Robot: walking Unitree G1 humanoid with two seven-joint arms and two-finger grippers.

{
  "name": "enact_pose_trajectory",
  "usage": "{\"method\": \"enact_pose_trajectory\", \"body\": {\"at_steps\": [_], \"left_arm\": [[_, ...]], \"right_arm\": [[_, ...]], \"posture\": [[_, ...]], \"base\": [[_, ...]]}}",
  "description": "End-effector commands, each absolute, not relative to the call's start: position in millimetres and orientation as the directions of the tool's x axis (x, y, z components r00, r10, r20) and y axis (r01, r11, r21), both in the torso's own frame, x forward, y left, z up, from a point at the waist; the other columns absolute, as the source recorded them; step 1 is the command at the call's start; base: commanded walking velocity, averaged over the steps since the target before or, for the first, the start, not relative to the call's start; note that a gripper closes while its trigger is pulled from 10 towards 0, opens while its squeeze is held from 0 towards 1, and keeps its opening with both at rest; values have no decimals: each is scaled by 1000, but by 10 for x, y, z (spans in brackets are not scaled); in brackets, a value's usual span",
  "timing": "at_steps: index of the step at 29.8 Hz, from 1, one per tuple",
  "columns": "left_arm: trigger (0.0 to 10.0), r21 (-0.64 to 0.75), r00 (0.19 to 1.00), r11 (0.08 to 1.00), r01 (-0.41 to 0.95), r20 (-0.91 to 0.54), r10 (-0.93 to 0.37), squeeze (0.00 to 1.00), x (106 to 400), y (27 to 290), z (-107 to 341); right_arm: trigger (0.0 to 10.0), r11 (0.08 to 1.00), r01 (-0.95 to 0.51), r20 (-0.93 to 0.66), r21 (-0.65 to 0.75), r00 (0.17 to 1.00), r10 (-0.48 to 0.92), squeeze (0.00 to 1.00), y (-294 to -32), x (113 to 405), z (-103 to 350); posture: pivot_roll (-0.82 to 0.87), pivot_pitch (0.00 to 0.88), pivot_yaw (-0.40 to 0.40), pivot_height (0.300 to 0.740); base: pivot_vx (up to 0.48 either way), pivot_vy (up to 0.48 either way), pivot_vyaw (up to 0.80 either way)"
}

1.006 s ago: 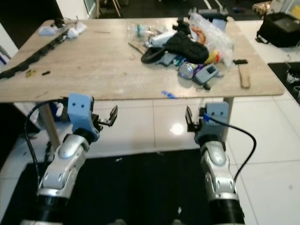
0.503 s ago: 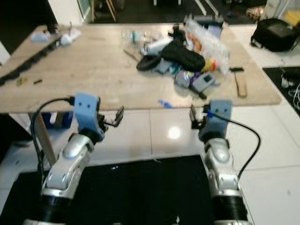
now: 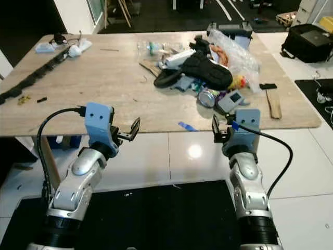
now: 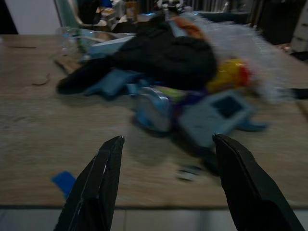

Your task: Picking trash to rubbish bin

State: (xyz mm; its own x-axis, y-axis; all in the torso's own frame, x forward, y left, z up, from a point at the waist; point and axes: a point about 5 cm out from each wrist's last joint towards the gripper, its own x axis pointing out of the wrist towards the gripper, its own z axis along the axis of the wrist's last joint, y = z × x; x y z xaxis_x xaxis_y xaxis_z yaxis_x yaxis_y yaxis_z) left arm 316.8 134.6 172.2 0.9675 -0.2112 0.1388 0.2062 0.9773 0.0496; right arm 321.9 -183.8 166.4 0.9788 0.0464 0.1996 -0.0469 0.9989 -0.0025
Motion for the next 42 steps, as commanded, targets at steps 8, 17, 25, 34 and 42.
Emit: {"method": "enact_pose_trajectory", "body": {"at_steps": [8,17,25,34,42], "left_arm": [[10000,59,979,986,154,127,-161,0,3193,1499,1719],[10000,58,980,988,146,127,-152,0,3190,1518,1721],[10000,59,981,989,139,126,-146,0,3193,1544,1721],[10000,61,982,989,136,126,-143,0,3194,1555,1723],[10000,62,982,989,134,124,-141,0,3193,1559,1722]], "right_arm": [[10000,979,-173,205,-110,960,193,0,-1538,3218,1704],[10000,972,-205,198,-111,954,224,0,-1503,3204,1698],[10000,966,-231,190,-118,949,250,0,-1461,3196,1683],[10000,955,-271,188,-123,938,291,0,-1409,3178,1679],[10000,941,-307,182,-142,926,329,0,-1357,3164,1669]], "posture": [[12,144,30,740],[13,148,29,740],[11,147,27,740],[14,149,28,740],[15,152,27,740]], "base": [[277,0,0],[275,0,48],[274,0,800],[274,0,681],[274,0,54]]}}
